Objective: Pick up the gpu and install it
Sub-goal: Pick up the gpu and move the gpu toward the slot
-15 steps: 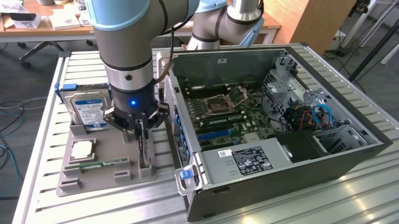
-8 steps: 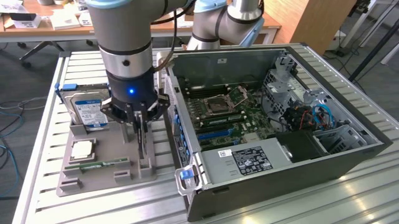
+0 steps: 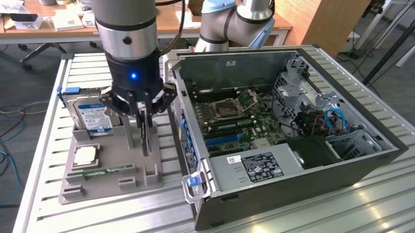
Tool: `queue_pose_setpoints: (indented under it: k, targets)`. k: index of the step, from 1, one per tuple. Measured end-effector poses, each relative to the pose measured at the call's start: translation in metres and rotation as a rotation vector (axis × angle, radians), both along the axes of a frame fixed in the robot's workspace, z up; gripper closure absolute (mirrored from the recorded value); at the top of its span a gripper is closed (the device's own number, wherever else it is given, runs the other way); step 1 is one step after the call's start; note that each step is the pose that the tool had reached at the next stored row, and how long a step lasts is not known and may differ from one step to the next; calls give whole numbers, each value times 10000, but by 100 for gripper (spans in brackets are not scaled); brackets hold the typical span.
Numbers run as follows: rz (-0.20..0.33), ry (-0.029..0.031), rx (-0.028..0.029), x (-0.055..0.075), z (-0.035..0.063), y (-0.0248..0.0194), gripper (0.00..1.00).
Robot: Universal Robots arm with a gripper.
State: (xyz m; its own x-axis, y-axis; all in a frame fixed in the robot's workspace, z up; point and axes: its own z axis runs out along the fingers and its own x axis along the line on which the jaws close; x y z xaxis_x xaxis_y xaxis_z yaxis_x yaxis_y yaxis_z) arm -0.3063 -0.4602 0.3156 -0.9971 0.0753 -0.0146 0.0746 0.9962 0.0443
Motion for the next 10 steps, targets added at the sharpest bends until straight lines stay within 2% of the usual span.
queue_pose_setpoints:
  k: [10]
  targets:
    - [3, -1, 0, 0, 456, 0, 74]
